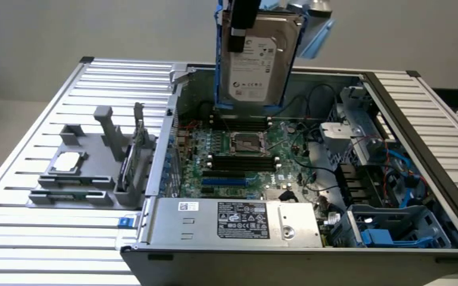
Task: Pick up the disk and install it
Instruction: 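Pick up the disk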
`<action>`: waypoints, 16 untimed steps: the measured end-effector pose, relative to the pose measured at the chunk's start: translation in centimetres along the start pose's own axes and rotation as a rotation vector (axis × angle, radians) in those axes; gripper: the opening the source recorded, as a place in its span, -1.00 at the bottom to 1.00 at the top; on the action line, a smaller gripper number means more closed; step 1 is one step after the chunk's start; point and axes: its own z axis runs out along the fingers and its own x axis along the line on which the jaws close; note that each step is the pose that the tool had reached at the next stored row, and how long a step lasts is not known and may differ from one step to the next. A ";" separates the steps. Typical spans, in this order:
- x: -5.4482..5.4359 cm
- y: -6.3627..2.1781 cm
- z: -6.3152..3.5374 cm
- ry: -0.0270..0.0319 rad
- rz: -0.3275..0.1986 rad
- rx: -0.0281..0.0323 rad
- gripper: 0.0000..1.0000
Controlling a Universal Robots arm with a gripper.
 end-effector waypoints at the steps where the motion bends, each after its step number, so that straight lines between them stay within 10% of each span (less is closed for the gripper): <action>1: 0.2 -0.38 -0.03 -0.0001 0.000 -0.0001 -0.35; 16: 4.1 -4.62 -0.42 -0.0002 0.000 -0.0065 -0.35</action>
